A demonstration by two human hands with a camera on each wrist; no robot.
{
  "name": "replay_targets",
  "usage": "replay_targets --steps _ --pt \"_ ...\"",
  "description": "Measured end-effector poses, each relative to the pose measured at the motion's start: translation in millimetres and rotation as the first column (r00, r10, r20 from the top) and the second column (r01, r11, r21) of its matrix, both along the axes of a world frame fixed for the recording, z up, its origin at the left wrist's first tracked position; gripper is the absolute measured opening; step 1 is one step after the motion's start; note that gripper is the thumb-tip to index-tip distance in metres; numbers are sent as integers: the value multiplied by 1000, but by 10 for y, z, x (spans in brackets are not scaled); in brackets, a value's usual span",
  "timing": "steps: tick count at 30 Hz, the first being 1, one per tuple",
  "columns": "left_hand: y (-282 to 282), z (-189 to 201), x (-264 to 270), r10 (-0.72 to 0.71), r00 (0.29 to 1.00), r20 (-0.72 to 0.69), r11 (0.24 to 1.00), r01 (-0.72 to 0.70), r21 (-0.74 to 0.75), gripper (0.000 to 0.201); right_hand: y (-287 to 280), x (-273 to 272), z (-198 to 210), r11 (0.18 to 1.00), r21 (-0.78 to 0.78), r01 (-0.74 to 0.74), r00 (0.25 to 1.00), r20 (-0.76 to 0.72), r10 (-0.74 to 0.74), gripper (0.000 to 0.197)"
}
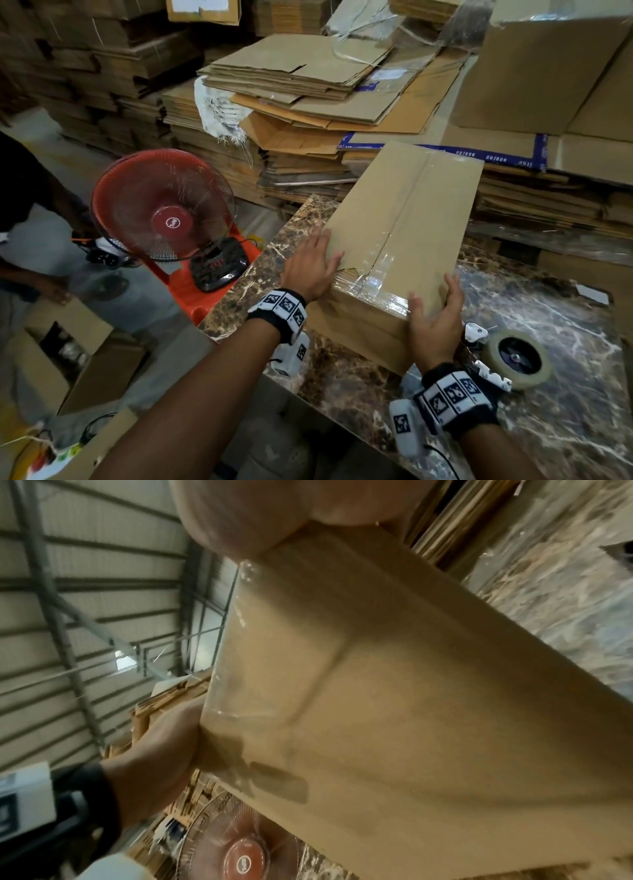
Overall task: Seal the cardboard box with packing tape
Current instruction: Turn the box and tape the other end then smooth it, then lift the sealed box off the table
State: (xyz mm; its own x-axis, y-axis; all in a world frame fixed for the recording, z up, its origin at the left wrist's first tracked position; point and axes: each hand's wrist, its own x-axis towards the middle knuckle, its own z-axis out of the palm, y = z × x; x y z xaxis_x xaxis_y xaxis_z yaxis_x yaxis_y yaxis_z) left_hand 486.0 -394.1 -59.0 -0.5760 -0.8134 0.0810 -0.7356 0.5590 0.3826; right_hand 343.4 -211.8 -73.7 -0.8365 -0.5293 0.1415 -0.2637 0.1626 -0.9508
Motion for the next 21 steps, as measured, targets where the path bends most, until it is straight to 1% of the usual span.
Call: replay_targets --steps 3,5,7,9,10,11,12,13,14,15,16,17,18,19,21 --pt "-52 -12 -14 30 997 -70 999 -27 48 68 20 13 27 999 -51 -17 988 154 25 73" --pt "-107 -13 -20 67 986 -154 989 -45 144 73 17 32 63 999 -48 -4 975 220 15 73" --pt "-173 -12 3 134 959 -250 963 -67 261 77 -13 69 98 998 8 55 961 270 -55 69" --pt "-187 34 40 216 903 -371 906 -44 421 87 -53 129 142 986 86 143 940 302 -162 68" --pt "-182 46 59 260 870 -419 870 -22 493 89 -62 158 171 977 123 176 926 316 -207 68" --pt "-172 74 75 290 847 -445 840 -3 543 84 -82 155 174 969 156 193 909 343 -237 71" --pt "-180 79 83 292 844 -450 825 16 565 74 -104 119 140 965 176 193 890 382 -248 75" --pt "-194 74 91 278 846 -456 815 43 577 62 -108 85 128 966 190 176 866 436 -243 85" --pt "-222 59 100 275 841 -466 797 72 600 54 -105 52 119 968 218 128 841 494 -222 96" --pt "-244 70 116 286 833 -474 772 93 629 49 -104 4 100 974 217 70 817 548 -181 100" --pt "-264 86 140 297 829 -473 751 102 652 46 -98 8 179 983 183 29 801 584 -133 90" --pt "-300 105 154 298 828 -476 737 118 666 44 -87 55 349 989 148 1 796 599 -91 72" --pt "-342 149 169 298 823 -484 725 135 676 43 -75 91 531 991 132 -21 804 592 -61 58" --pt "-365 230 178 285 812 -510 721 169 672 43 -63 132 704 990 138 -42 820 571 -44 48" --pt "-436 455 212 226 800 -556 750 221 624 43 -27 149 983 982 165 -91 841 541 -13 39"
